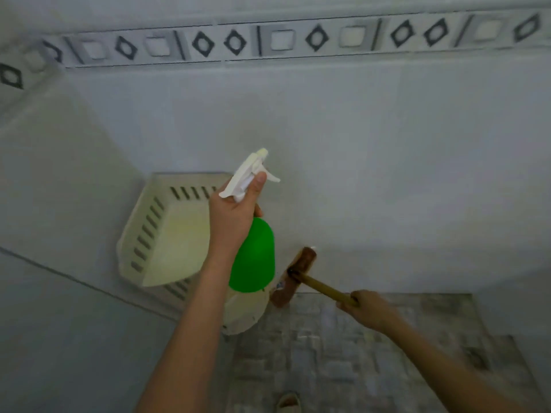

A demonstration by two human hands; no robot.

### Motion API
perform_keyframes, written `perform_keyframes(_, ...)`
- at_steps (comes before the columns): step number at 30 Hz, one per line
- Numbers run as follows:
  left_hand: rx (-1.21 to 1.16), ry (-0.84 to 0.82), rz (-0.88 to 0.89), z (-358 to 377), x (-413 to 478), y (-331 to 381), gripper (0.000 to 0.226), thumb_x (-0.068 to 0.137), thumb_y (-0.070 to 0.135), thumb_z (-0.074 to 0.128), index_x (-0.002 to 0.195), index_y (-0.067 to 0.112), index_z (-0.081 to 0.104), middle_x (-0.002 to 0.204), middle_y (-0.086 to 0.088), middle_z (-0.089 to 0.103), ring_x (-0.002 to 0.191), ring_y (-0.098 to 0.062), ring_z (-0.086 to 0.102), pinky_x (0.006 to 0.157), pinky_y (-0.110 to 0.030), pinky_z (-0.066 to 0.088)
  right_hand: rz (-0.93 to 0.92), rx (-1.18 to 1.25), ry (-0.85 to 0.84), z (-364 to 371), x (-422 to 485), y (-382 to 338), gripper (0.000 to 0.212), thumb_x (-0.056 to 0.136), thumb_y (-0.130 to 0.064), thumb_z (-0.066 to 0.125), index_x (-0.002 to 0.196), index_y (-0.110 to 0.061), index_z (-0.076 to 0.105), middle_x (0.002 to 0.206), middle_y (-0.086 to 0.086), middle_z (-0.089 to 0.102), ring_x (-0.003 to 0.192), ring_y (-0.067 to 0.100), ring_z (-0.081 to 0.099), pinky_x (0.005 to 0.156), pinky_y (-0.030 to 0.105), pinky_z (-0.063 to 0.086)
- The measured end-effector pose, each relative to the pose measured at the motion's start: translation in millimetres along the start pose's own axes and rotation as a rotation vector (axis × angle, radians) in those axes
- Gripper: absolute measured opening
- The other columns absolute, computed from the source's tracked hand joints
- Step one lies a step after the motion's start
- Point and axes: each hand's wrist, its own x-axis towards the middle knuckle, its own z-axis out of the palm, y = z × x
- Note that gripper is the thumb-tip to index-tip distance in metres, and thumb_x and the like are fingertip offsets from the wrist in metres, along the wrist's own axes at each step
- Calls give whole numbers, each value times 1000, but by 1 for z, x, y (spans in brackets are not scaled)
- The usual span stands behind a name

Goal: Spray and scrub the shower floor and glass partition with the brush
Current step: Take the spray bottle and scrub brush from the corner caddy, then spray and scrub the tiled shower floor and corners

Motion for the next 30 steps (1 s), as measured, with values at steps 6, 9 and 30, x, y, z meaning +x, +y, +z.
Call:
perform_keyframes(6, 42, -403, 3, 112, -57, -5, 20, 97, 25, 68, 106, 10, 78, 53, -6, 53, 39, -2, 50, 48, -13, 39, 315, 193, 164, 5, -83, 122, 37, 91, -53, 51, 72, -21, 49, 62, -3, 51, 53, 9, 49, 46, 23, 31)
perform_keyframes(9, 52, -607, 36, 173, -96, -10, 12, 98, 25, 67, 107, 26, 76, 74, -17, 71, 41, -5, 52, 50, -16, 43, 455, 289, 257, 16, -129, 179, 40, 93, -50, 50, 70, -16, 50, 60, -1, 48, 51, 12, 46, 44, 23, 30)
perform_keyframes(30, 360, -1437, 132, 467, -319, -357, 23, 96, 44, 65, 103, 25, 74, 68, -14, 64, 48, -15, 53, 56, -30, 46, 1214, 961, 825, 253, -161, 516, 61, 88, -54, 52, 83, 4, 69, 72, 20, 67, 67, 35, 65, 65, 44, 55)
